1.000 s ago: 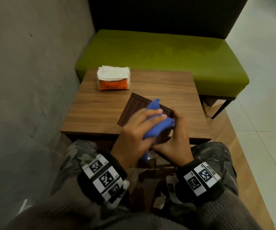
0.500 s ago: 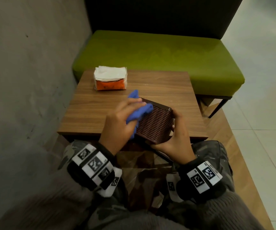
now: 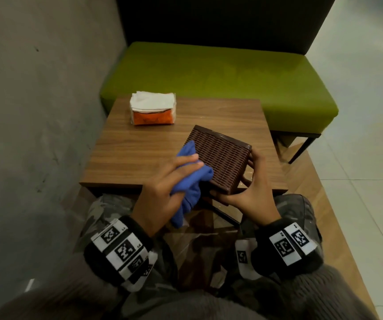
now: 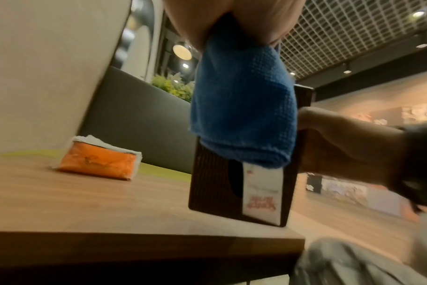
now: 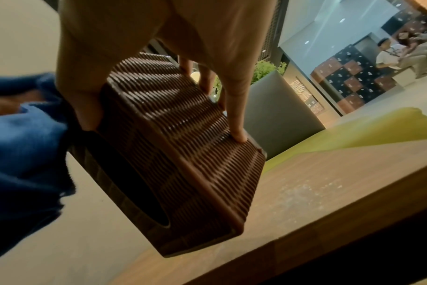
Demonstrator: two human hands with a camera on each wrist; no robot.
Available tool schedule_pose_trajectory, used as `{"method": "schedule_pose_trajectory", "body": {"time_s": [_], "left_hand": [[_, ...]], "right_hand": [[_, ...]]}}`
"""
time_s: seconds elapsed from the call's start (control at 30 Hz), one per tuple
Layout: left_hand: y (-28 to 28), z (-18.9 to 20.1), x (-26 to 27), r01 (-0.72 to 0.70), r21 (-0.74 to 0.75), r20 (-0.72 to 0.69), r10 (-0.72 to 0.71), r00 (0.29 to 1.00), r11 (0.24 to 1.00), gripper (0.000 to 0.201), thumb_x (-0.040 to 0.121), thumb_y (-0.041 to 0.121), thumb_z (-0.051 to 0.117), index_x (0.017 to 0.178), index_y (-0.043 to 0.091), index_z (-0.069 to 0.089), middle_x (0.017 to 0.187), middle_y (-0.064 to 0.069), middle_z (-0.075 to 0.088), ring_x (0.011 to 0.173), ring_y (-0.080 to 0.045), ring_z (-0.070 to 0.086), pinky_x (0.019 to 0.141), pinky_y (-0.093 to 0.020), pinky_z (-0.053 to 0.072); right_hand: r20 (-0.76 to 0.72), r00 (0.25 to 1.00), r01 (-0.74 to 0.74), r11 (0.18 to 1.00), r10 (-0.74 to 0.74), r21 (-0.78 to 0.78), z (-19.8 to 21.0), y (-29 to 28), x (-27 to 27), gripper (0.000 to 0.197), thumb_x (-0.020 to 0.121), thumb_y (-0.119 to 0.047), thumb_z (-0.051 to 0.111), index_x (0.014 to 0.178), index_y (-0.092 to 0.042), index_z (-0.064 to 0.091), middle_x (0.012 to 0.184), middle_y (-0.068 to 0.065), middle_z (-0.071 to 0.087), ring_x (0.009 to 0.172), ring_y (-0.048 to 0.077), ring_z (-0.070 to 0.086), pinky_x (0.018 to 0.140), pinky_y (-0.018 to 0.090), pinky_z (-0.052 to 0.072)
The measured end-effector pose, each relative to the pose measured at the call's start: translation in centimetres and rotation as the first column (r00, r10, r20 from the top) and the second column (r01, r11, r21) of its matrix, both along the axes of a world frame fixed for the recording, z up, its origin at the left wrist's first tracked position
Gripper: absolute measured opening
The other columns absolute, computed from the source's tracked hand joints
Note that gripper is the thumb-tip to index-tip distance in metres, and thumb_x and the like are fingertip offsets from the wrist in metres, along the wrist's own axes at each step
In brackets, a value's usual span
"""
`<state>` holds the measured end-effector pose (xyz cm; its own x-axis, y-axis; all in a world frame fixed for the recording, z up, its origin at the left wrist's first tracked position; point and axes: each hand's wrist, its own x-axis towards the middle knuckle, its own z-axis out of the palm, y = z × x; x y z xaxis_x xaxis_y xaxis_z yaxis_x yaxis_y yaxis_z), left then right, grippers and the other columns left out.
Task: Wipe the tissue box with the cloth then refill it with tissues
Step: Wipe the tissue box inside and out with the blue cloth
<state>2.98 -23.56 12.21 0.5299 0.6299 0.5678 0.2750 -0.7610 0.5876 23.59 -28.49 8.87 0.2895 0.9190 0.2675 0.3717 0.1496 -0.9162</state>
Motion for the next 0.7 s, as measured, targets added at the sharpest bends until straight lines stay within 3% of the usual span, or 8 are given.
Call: {"method": "schedule_pose_trajectory", "body": {"time_s": [0.07,0.13,0.2,0.3,0.4,0.57,0.63,0.7], "left_hand": [[1.7,-0.2,0.2,-0.123,-0.103,0.107,0.134,0.985,0.987,0.032,0.085,0.000,0.054,0.116,0.003,0.063,0.123,-0.010,0.060,0.120,-0.012,0.053,0.104,-0.028,0.040],[3.1,0.0,0.4,-0.237,-0.250,0.221,0.294,0.930,0.939,0.026,0.087,0.003,0.057,0.111,0.009,0.065,0.118,-0.011,0.064,0.112,-0.001,0.055,0.101,-0.022,0.042],[2.9,0.4,1.1,-0.297,-0.264,0.221,0.357,0.908,0.918,0.026,0.086,0.002,0.058,0.110,0.010,0.065,0.117,-0.012,0.064,0.111,0.000,0.055,0.099,-0.015,0.040],[0.6,1.6,3.1,-0.147,-0.063,0.082,0.152,0.985,0.987,0.037,0.082,-0.002,0.057,0.118,0.004,0.063,0.125,-0.010,0.059,0.120,-0.013,0.052,0.105,-0.022,0.037],[0.9,3.3,4.5,0.057,0.088,-0.080,-0.050,0.996,0.994,0.040,0.080,0.003,0.053,0.118,0.004,0.063,0.127,-0.012,0.057,0.120,-0.023,0.052,0.106,-0.030,0.037],[6.6,5.8,5.0,-0.206,-0.038,0.052,0.207,0.977,0.978,0.034,0.082,0.003,0.055,0.115,0.005,0.066,0.120,-0.011,0.062,0.117,-0.022,0.055,0.103,-0.031,0.039],[5.5,5.7,5.4,-0.142,0.016,0.023,0.142,0.990,0.990,0.038,0.080,0.002,0.054,0.116,0.005,0.065,0.123,-0.011,0.061,0.118,-0.023,0.055,0.103,-0.033,0.040],[3.4,5.1,5.8,0.091,0.152,-0.074,-0.080,0.994,0.984,0.039,0.079,0.002,0.055,0.117,0.003,0.063,0.127,-0.013,0.057,0.119,-0.025,0.054,0.105,-0.035,0.040]], "right_hand": [[0.069,0.998,-0.008,1.000,0.008,-0.003,-0.3,0.0,-0.3,0.107,0.051,-0.043,0.088,0.139,-0.029,0.029,0.136,-0.007,0.044,0.129,0.007,0.043,0.104,0.049,0.045],[0.115,0.993,-0.004,1.000,0.004,0.007,-0.4,0.1,-0.3,0.107,0.052,-0.046,0.088,0.140,-0.031,0.028,0.137,-0.002,0.043,0.130,0.013,0.044,0.103,0.051,0.044],[0.137,0.991,-0.006,1.000,0.006,0.001,-0.5,0.6,-0.5,0.107,0.052,-0.047,0.087,0.139,-0.033,0.027,0.137,0.000,0.044,0.129,0.016,0.045,0.103,0.051,0.044],[0.135,0.991,-0.013,1.000,0.013,0.002,-0.2,1.7,-1.1,0.105,0.052,-0.046,0.087,0.139,-0.021,0.034,0.134,0.006,0.049,0.125,0.023,0.050,0.102,0.051,0.044],[0.046,0.999,-0.023,0.999,0.021,0.040,0.7,2.8,-1.3,0.099,0.055,-0.042,0.086,0.137,-0.018,0.037,0.134,0.007,0.052,0.125,0.021,0.053,0.103,0.048,0.044],[0.137,0.991,-0.017,0.998,0.007,0.068,1.6,3.8,-1.0,0.104,0.054,-0.044,0.089,0.138,-0.032,0.029,0.137,0.006,0.046,0.126,0.028,0.049,0.101,0.053,0.043],[0.149,0.989,-0.012,0.998,0.003,0.057,1.9,3.8,-1.2,0.100,0.057,-0.043,0.084,0.140,-0.023,0.032,0.137,0.008,0.047,0.126,0.024,0.049,0.104,0.047,0.043],[0.225,0.974,-0.008,1.000,0.006,0.007,2.4,3.8,-1.5,0.084,0.069,-0.044,0.072,0.137,-0.007,0.041,0.133,0.008,0.050,0.123,0.011,0.047,0.103,0.029,0.041]]}}
